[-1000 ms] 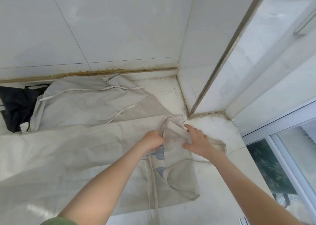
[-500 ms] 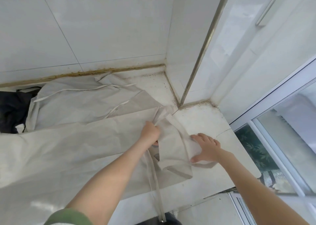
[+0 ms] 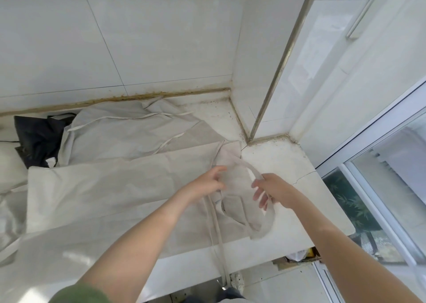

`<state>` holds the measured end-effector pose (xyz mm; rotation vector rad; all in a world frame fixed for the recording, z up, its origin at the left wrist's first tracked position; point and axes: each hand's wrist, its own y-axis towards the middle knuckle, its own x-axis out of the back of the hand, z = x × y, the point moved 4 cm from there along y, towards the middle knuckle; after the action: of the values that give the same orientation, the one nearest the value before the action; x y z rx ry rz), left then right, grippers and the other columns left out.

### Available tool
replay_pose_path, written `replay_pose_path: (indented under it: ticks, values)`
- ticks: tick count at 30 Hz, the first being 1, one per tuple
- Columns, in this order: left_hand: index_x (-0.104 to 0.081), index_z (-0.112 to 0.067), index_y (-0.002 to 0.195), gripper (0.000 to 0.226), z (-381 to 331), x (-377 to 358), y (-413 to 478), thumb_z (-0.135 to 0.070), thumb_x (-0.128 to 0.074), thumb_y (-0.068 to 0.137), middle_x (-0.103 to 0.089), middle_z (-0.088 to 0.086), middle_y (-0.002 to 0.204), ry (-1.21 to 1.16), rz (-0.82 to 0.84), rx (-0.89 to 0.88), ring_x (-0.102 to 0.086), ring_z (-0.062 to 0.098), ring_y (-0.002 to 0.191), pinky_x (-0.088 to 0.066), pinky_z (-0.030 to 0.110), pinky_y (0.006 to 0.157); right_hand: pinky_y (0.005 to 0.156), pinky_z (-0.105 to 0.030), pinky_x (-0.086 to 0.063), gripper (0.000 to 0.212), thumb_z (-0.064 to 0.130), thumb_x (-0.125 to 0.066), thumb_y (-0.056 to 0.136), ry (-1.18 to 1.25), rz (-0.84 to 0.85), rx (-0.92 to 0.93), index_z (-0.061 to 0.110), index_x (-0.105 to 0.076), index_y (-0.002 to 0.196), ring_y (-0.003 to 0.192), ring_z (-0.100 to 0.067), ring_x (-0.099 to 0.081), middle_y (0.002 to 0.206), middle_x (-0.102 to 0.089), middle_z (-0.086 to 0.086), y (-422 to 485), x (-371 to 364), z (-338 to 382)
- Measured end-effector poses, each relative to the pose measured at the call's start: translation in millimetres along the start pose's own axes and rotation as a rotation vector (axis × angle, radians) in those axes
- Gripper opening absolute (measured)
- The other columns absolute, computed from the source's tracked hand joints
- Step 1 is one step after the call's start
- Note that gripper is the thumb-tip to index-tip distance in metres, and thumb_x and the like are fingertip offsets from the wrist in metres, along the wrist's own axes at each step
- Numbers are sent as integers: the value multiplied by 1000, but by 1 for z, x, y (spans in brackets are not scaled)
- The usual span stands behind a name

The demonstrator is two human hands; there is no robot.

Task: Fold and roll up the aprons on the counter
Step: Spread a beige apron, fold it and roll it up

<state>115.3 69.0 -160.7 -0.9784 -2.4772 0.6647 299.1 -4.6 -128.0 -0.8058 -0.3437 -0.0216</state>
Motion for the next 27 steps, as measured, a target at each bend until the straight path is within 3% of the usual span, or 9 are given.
replay_pose_path:
  ticks: [3,5,8,11,12,15,19,21,27]
  values:
    - [-8,-31,152,98,-16,-2,-21,-6,-70,80,-21,-3,143,100,165,-135,-34,13,129,-38,27,105,45,-28,-46,20,19,-46,98,149,96,161,3,-57,99,50,-25,-57,71,-62,-15,-15,-26,51]
    - [-1,-30,150,109,-23,-3,-32,-10,-70,69,-23,-5,144,-13,205,-154,-33,11,132,-41,21,98,57,-32,-49,31,31,-42,101,132,171,251,7,-61,94,59,-22,-60,73,-64,-12,-20,-47,75]
    - [-29,-26,138,81,-25,15,-46,-11,-55,63,-54,2,120,-435,170,-121,-56,13,110,-51,23,82,75,-27,-49,45,43,-36,101,15,189,294,9,-65,98,77,-18,-62,80,-65,-5,-22,-71,93]
    - [-62,-16,104,30,-17,45,-55,-21,-55,76,-67,4,90,-661,72,-57,-63,20,90,-50,33,84,79,-22,-42,31,37,-40,101,-97,129,351,18,-65,98,81,-12,-54,87,-61,3,-14,-83,97]
    - [-63,-15,94,15,-12,53,-57,-23,-53,86,-68,4,85,-653,-8,-35,-63,19,83,-50,32,81,80,-21,-41,27,31,-44,100,-81,117,375,17,-66,100,83,-11,-53,92,-61,3,-11,-86,97]
    - [-52,-15,79,20,13,77,-56,-8,-46,97,-61,5,78,-440,-274,48,-57,14,67,-46,24,65,84,-21,-39,19,18,-51,96,-127,15,412,15,-68,105,91,-10,-52,101,-60,3,2,-90,94]
    - [-46,-13,74,26,40,93,-55,-4,-41,98,-54,6,71,-395,-389,172,-51,16,60,-44,25,58,67,-12,-38,23,9,-49,96,-191,-134,358,4,-63,114,95,-13,-51,106,-59,-4,19,-79,77]
    - [-46,-12,75,23,50,94,-52,-10,-42,98,-51,6,71,-389,-448,254,-50,17,59,-43,25,57,75,-16,-38,25,9,-50,95,-204,-158,277,7,-60,118,101,-18,-53,110,-57,-6,29,-72,61]
    - [-56,-15,77,21,68,65,-44,-30,-68,86,-54,3,70,-164,-254,421,-48,14,58,-40,20,54,91,-28,-37,39,14,-56,91,-252,-169,145,10,-49,130,109,-22,-49,126,-49,-11,51,-60,31]
